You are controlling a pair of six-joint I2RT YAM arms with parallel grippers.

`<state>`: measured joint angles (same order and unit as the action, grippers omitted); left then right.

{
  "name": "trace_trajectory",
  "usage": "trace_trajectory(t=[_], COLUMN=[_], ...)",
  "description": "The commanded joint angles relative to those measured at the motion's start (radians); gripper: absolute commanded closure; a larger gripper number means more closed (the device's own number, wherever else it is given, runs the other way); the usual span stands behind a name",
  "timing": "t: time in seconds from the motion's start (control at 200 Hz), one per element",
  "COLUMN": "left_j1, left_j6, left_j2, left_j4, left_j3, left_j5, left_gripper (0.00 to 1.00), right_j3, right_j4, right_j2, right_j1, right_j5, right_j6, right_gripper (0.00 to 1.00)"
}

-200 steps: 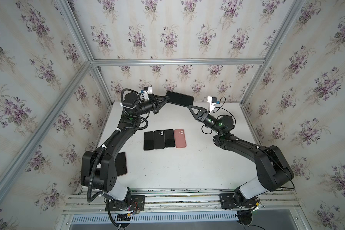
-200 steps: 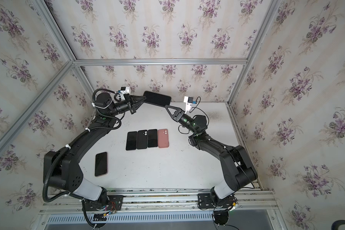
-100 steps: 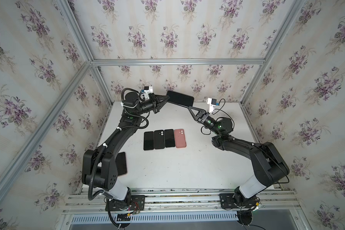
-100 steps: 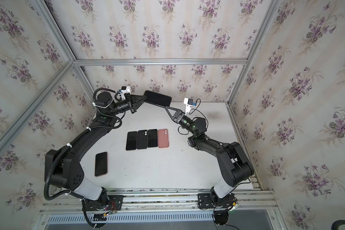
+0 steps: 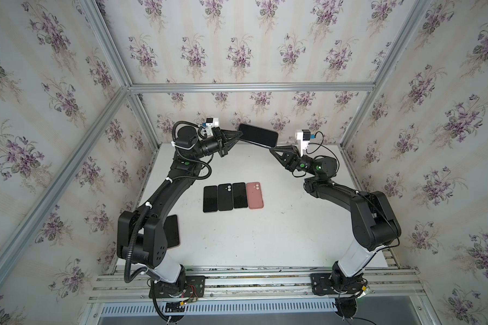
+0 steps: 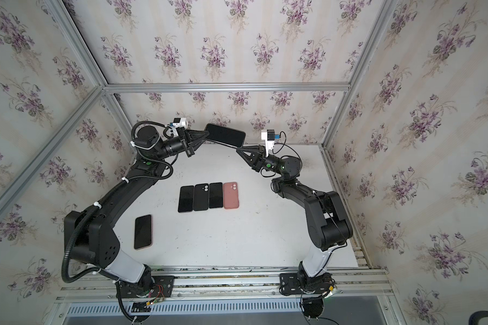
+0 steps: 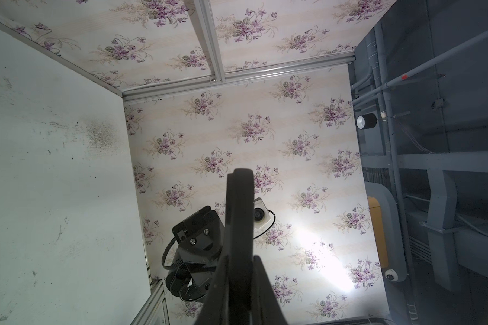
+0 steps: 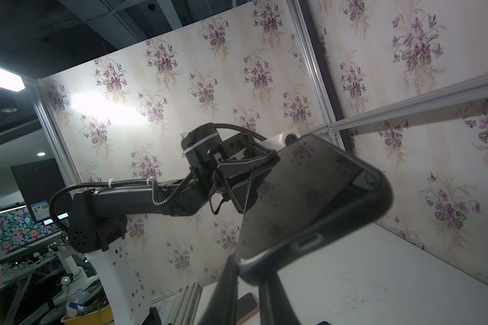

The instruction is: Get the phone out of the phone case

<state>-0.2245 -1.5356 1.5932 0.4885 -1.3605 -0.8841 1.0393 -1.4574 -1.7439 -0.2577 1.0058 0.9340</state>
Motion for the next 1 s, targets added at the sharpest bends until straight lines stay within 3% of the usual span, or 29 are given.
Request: trace_trajectory(t=[0.0,0.145,0.255,0.285,0.335,0.385,0.49,0.665,0.785,0.889,0.994], left_j1=[-0.004,-0.006,-0.004,-0.003,0.002,0.004,0.001,-0.016,-0.102,-0.199,-0.24], left_j6=[-0.11,-0.132,-0.102,-0.073,0.011,0.16,0.719,1.258,1.687,1.904,1.968], left_j2=[-0.011,0.0,-0.002,-0.005,-0.01,-0.015,-0.018,-0.041,-0.045,-0.056,-0.078], left_j4=[0.12,0.13,0.097,0.068,-0.011,-0.173,-0.778,-1.192,-1.49,-1.606,-1.631], left_j3=[-0.034,-0.082,-0.097,-0.103,-0.124,-0.174,-0.349,-0.43,-0.506,-0.535,-0.534], left_j5=[-0.083,-0.088,-0.109,-0.119,-0.143,-0.177,-0.144,-0.039,0.155,0.311,0.306], left_gripper=[1.0,1.0,1.0,1.0,1.0,1.0,1.0,1.0,1.0,1.0,1.0], right_j3=[-0.001,-0.049,-0.079,-0.098,-0.146,-0.191,-0.252,-0.199,-0.106,-0.056,-0.012], right_j4=[0.048,0.072,0.242,0.274,0.297,0.333,0.597,1.254,1.6,1.809,2.031], right_j2=[-0.011,-0.003,0.05,0.076,0.123,0.171,0.311,0.543,0.569,0.558,0.54], right_j1=[0.006,0.006,0.007,0.009,0.02,0.044,0.112,0.133,0.132,0.116,0.056], right_j5=[-0.001,-0.022,-0.086,-0.115,-0.178,-0.211,-0.211,-0.217,-0.16,-0.062,-0.058], right_j6=[-0.075,-0.16,-0.308,-0.341,-0.376,-0.403,-0.546,-1.075,-1.336,-1.496,-1.718], right_gripper=[0.93,0.95,0.95,0.92,0.78,0.7,0.59,0.47,0.48,0.5,0.5])
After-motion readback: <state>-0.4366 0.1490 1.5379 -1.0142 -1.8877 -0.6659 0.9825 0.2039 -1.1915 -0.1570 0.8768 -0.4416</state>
